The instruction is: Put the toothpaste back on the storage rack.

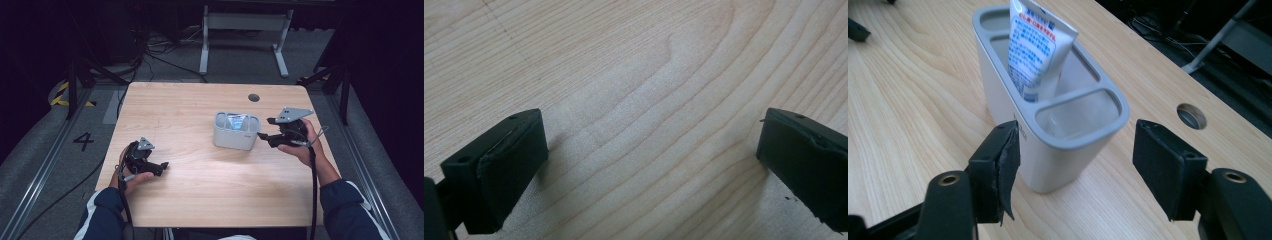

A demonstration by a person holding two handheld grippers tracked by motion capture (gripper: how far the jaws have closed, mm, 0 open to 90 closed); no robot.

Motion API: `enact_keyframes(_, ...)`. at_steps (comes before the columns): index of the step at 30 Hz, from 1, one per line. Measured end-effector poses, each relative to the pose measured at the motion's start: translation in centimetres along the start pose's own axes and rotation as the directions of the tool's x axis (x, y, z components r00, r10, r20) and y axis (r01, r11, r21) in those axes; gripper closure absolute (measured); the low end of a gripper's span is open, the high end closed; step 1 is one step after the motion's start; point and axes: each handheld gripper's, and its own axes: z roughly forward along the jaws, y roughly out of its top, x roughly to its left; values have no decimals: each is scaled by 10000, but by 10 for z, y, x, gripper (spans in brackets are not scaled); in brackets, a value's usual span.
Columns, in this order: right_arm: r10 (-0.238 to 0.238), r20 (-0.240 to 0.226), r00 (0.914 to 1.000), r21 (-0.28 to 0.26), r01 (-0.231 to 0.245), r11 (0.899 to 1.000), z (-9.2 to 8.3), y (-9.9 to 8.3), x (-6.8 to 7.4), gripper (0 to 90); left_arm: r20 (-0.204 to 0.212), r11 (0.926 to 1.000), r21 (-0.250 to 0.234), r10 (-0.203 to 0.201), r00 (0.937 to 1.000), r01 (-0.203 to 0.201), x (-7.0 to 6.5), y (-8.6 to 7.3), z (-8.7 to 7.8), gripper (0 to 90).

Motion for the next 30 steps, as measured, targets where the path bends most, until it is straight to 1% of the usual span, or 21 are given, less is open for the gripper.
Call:
enact_keyframes(6,-155,123,9998,247,152,9996,-11,-14,-1,353,0,10000,0,1,10000,-1,0,0,0,3)
enact_keyframes(10,-152,202,9997,345,145,9993,-17,-25,-1,348,4,10000,-2,9,10000,-9,0,0,0,3)
enact_keyframes(13,-242,317,9992,605,223,9979,-21,-35,-1,340,1,10000,4,8,10000,-8,0,0,0,3)
enact_keyframes(19,-56,481,9988,816,17,9967,-28,-58,-5,335,3,10000,2,2,10000,-2,0,0,0,3)
enact_keyframes(22,12,569,9984,1006,-70,9949,-31,-72,-6,328,4,10000,-2,11,10000,-11,0,0,0,3)
enact_keyframes(23,7,555,9985,1003,-63,9949,-32,-75,-6,327,29,10000,9,-85,10000,85,-1,0,0,3)
enact_keyframes(24,64,533,9986,1042,-120,9945,-33,-80,-6,324,3,10000,1,7,10000,-7,0,0,0,3)
enact_keyframes(25,151,495,9987,1084,-204,9939,-35,-84,-5,322,61,9999,38,-148,9999,148,-1,0,0,3)
enact_keyframes(26,194,497,9986,1085,-247,9938,-36,-88,-5,321,1,10000,0,12,10000,-12,0,0,0,3)
enact_keyframes(27,269,502,9984,1121,-324,9932,-36,-93,-4,320,6,10000,0,3,10000,-3,0,0,0,3)
enact_keyframes(28,314,551,9980,1133,-375,9929,-37,-98,-3,318,41,9999,19,-106,9999,106,-1,0,0,3)
enact_keyframes(29,315,554,9980,1116,-376,9930,-38,-103,-3,317,5,10000,0,1,10000,-1,0,0,0,3)
enact_keyframes(30,407,549,9977,1105,-466,9928,-39,-108,-2,314,0,10000,1,-3,10000,3,0,0,0,3)
